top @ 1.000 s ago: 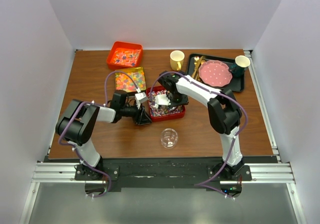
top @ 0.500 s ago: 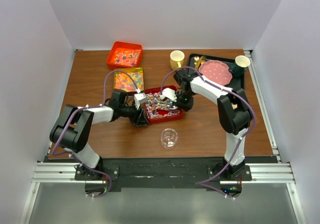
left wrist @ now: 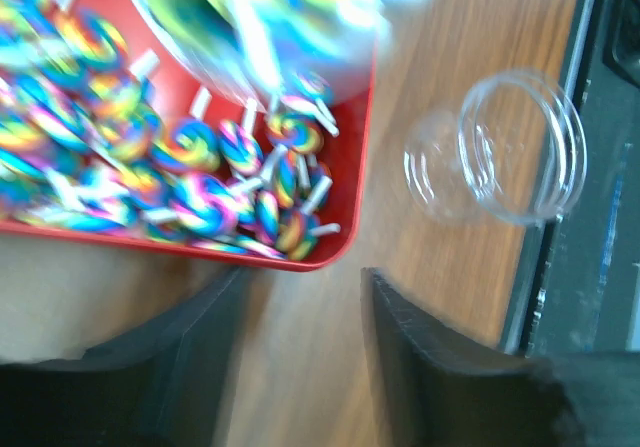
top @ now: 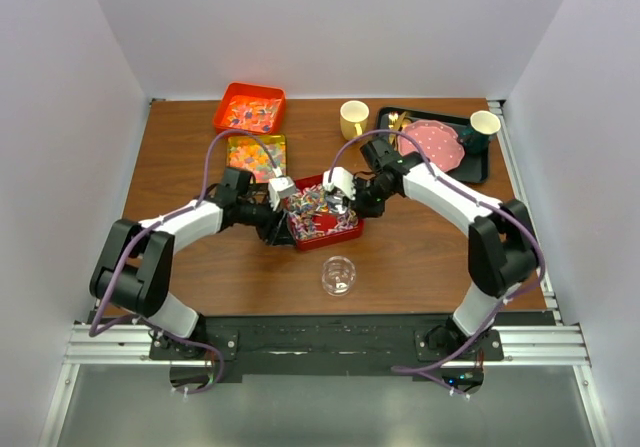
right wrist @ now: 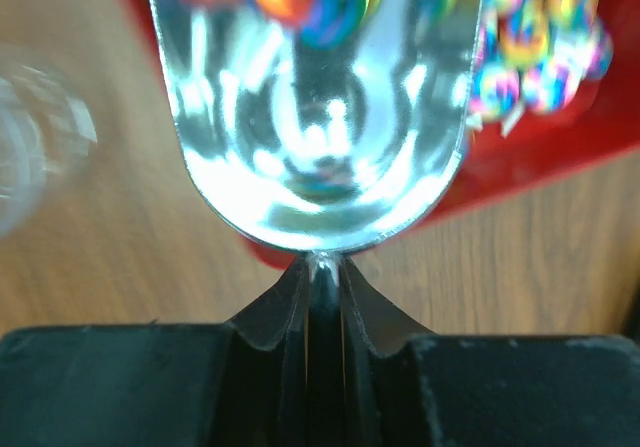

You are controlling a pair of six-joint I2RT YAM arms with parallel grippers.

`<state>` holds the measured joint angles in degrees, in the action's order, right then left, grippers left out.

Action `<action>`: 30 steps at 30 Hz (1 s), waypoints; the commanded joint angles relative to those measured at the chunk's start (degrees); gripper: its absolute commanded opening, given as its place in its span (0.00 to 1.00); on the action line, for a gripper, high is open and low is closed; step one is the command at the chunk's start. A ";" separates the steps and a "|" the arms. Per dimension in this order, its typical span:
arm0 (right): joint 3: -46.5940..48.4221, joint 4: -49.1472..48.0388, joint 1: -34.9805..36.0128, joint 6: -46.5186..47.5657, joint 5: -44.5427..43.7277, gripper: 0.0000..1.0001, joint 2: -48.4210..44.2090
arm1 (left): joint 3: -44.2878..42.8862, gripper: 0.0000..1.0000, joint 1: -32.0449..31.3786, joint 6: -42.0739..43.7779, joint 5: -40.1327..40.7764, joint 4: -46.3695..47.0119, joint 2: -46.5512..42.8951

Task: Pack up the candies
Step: Scoop the fake candies from the storage box, then place the fake candies in the packing bottle.

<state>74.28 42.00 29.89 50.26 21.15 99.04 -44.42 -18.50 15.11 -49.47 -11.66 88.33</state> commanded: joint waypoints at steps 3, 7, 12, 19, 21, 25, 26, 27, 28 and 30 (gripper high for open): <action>-3.08 4.31 1.93 3.87 4.70 0.00 -9.83 | -7.35 0.70 -1.10 4.56 -1.42 -3.97 -0.96; -4.23 10.11 1.84 7.21 2.24 0.00 -14.92 | -5.68 0.74 -1.01 7.29 2.62 -8.62 -7.72; -4.15 14.77 1.84 10.91 -1.18 0.00 -19.06 | -3.66 1.00 2.84 6.07 5.18 -12.77 -11.25; -1.51 24.69 8.68 17.24 -14.53 0.00 -19.77 | -0.05 1.00 7.32 -9.97 30.44 -1.63 -16.61; -0.89 25.94 10.97 18.12 -17.53 0.00 -19.77 | -2.76 1.00 11.19 -10.28 41.04 -3.01 -14.35; -1.07 28.83 16.07 18.38 -25.69 0.00 -17.85 | -8.40 1.00 11.47 -10.72 48.23 -3.12 -13.19; -0.81 29.28 16.34 18.38 -26.85 0.00 -17.31 | -8.83 1.00 11.56 -10.37 48.68 -3.19 -13.10; -0.02 29.63 16.52 18.12 -27.90 0.00 -16.61 | -9.36 1.00 11.65 -10.02 49.20 -3.37 -12.93; 0.68 30.07 16.60 17.77 -28.70 0.00 -15.39 | -9.36 1.00 11.65 -10.02 49.38 -3.63 -13.01; 3.13 30.95 17.04 16.54 -30.98 0.00 -13.89 | -9.37 1.00 12.00 -10.28 47.64 -4.33 -13.27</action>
<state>72.18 69.80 46.46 67.13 -1.80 82.48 -51.59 -6.87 6.55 -5.89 -17.06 75.77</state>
